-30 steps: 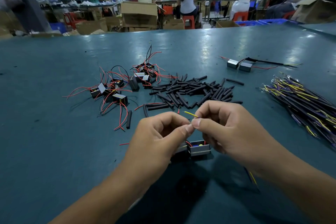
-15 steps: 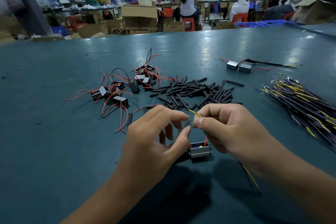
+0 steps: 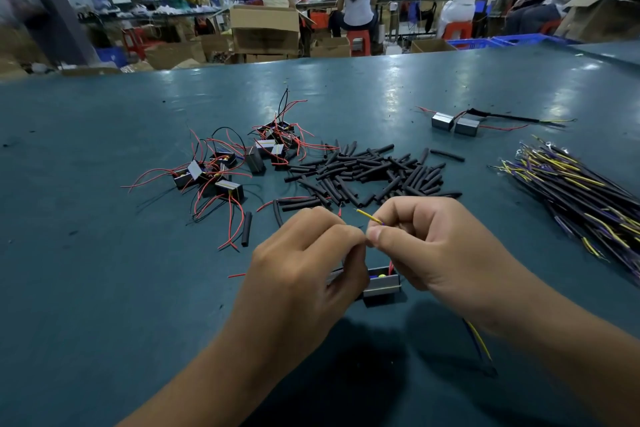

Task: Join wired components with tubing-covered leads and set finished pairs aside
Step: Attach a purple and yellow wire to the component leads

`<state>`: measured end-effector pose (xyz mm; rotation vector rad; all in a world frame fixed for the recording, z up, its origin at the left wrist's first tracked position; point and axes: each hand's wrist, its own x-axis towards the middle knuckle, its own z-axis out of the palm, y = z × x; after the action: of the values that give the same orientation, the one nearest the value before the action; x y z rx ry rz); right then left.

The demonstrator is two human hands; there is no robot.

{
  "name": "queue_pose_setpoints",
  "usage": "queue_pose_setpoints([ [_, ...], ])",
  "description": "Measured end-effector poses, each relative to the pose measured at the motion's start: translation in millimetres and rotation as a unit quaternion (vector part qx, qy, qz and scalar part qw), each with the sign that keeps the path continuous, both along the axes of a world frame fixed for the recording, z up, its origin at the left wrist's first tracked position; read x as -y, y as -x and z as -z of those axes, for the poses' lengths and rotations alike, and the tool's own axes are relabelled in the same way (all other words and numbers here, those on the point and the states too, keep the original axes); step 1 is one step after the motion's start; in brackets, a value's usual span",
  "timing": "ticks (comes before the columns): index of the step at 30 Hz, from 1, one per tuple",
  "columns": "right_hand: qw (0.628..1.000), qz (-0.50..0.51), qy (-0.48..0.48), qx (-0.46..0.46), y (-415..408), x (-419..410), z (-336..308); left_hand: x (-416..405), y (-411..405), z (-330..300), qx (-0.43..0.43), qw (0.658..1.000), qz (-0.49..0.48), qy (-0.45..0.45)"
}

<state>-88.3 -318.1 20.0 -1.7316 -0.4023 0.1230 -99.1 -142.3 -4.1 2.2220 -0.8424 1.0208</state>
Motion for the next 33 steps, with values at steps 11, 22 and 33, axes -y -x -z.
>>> queue_pose_setpoints([
  [11, 0.922, 0.003, 0.217, 0.321, 2.4, 9.2, -1.3, 0.7, 1.3, -9.1, -0.616, 0.618, 0.238, 0.428],
  [22, 0.998, 0.019, 0.044, -0.034, -4.3, 4.6, -0.5, -5.3, 2.7, -4.9, -0.124, 0.986, 0.048, 0.098],
  [33, 0.989, -0.032, 0.016, -0.146, -3.2, 5.3, -0.5, 2.7, 6.1, 1.5, -0.01, 0.999, -0.013, -0.045],
])
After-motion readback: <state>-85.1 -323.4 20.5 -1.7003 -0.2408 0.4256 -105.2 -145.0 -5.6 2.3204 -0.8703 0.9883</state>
